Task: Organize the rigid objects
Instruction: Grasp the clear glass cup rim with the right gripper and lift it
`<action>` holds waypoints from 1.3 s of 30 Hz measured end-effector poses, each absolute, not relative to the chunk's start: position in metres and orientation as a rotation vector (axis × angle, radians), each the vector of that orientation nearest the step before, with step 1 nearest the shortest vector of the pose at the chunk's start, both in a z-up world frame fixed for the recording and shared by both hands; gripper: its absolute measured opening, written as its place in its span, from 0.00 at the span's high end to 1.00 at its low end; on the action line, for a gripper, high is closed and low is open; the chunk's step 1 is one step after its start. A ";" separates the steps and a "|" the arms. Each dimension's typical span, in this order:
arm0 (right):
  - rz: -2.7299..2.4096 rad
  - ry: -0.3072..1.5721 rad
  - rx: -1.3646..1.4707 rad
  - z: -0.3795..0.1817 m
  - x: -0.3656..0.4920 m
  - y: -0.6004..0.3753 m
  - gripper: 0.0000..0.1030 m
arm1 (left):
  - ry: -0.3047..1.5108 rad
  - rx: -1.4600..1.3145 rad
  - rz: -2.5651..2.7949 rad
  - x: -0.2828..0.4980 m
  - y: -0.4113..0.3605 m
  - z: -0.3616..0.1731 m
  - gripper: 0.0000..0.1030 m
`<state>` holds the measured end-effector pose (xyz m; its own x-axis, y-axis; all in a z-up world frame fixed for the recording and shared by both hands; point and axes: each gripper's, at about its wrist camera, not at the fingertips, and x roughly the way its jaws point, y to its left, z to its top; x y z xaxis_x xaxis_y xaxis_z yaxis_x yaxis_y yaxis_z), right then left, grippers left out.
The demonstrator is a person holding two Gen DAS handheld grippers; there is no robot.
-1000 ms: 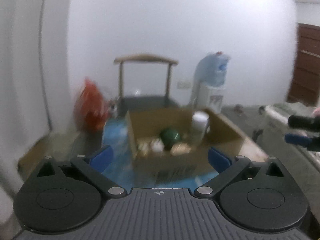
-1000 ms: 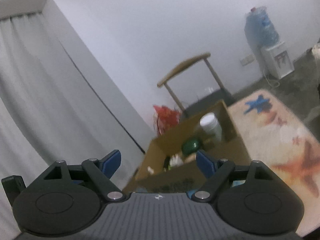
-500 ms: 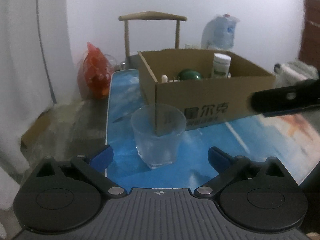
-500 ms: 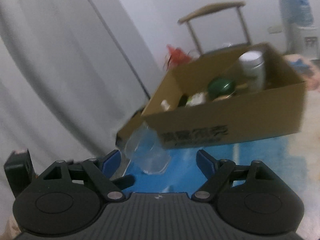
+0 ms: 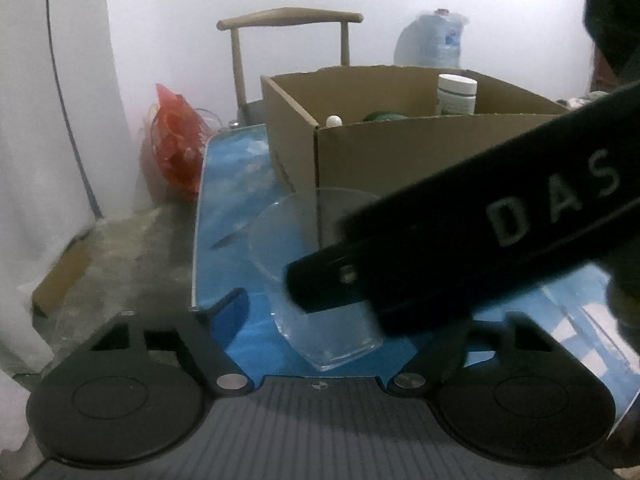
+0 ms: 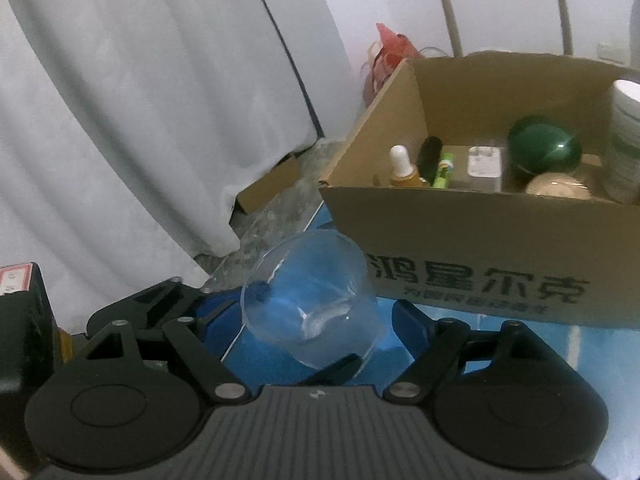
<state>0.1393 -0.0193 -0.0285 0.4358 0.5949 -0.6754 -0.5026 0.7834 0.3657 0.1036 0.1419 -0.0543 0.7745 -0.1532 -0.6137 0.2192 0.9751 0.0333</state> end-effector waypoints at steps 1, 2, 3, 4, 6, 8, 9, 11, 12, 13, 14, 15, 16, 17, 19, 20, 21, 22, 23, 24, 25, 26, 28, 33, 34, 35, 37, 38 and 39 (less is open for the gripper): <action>0.691 0.888 0.117 -0.028 0.139 -0.019 0.21 | 0.655 0.105 -0.210 0.104 0.141 -0.055 0.31; 0.702 0.889 0.120 -0.028 0.139 -0.019 0.23 | 0.654 0.108 -0.211 0.104 0.140 -0.055 0.31; 0.704 0.889 0.119 -0.027 0.139 -0.019 0.23 | 0.653 0.112 -0.207 0.104 0.139 -0.056 0.31; 0.704 0.888 0.116 -0.027 0.139 -0.019 0.23 | 0.653 0.114 -0.205 0.103 0.138 -0.056 0.31; 0.699 0.888 0.114 -0.026 0.141 -0.021 0.23 | 0.658 0.111 -0.210 0.102 0.136 -0.055 0.32; 0.684 0.891 0.119 -0.024 0.138 -0.027 0.23 | 0.659 0.119 -0.222 0.100 0.130 -0.055 0.32; 0.676 0.892 0.122 -0.024 0.138 -0.029 0.24 | 0.659 0.123 -0.233 0.098 0.126 -0.054 0.32; 0.654 0.890 0.137 -0.022 0.131 -0.040 0.24 | 0.660 0.134 -0.257 0.095 0.117 -0.053 0.32; 0.643 0.888 0.146 -0.022 0.129 -0.047 0.24 | 0.661 0.141 -0.272 0.094 0.110 -0.052 0.32; 0.625 0.888 0.154 -0.022 0.128 -0.053 0.24 | 0.662 0.148 -0.287 0.093 0.104 -0.051 0.32; 0.608 0.886 0.166 -0.022 0.124 -0.063 0.24 | 0.664 0.159 -0.306 0.092 0.096 -0.050 0.32; 0.594 0.884 0.175 -0.023 0.122 -0.071 0.24 | 0.665 0.169 -0.325 0.090 0.088 -0.049 0.32; 0.576 0.882 0.187 -0.022 0.119 -0.081 0.24 | 0.666 0.180 -0.343 0.089 0.081 -0.048 0.32; 0.558 0.880 0.198 -0.022 0.116 -0.092 0.24 | 0.665 0.192 -0.363 0.087 0.071 -0.047 0.32; 0.524 0.878 0.217 -0.022 0.110 -0.112 0.24 | 0.660 0.207 -0.401 0.084 0.053 -0.046 0.32; 0.505 0.878 0.226 -0.021 0.107 -0.122 0.24 | 0.657 0.216 -0.420 0.082 0.043 -0.045 0.32; 0.486 0.877 0.234 -0.020 0.105 -0.132 0.24 | 0.653 0.225 -0.439 0.080 0.034 -0.045 0.32; 0.465 0.876 0.241 -0.019 0.101 -0.143 0.24 | 0.650 0.233 -0.455 0.078 0.025 -0.045 0.32; 0.449 0.875 0.246 -0.019 0.098 -0.152 0.24 | 0.647 0.241 -0.473 0.075 0.016 -0.045 0.32; 0.432 0.873 0.250 -0.018 0.095 -0.160 0.24 | 0.644 0.250 -0.490 0.073 0.008 -0.045 0.32; 0.415 0.870 0.257 -0.017 0.092 -0.168 0.24 | 0.640 0.258 -0.505 0.071 0.002 -0.044 0.32; 0.401 0.868 0.262 -0.018 0.090 -0.175 0.24 | 0.637 0.266 -0.518 0.071 -0.004 -0.046 0.31; 0.382 0.862 0.268 -0.017 0.086 -0.185 0.23 | 0.628 0.285 -0.538 0.067 -0.014 -0.046 0.31; 0.366 0.849 0.259 -0.019 0.086 -0.191 0.21 | 0.617 0.302 -0.544 0.067 -0.018 -0.047 0.31; 0.366 0.846 0.253 -0.020 0.087 -0.191 0.20 | 0.615 0.304 -0.544 0.068 -0.017 -0.047 0.31; 0.366 0.843 0.246 -0.020 0.088 -0.189 0.20 | 0.612 0.306 -0.545 0.069 -0.016 -0.047 0.31; 0.365 0.837 0.231 -0.021 0.092 -0.186 0.19 | 0.605 0.313 -0.544 0.068 -0.016 -0.047 0.30; 0.365 0.834 0.225 -0.022 0.093 -0.185 0.19 | 0.599 0.316 -0.544 0.068 -0.016 -0.047 0.29; 0.364 0.831 0.221 -0.022 0.093 -0.185 0.19 | 0.594 0.319 -0.546 0.068 -0.016 -0.048 0.28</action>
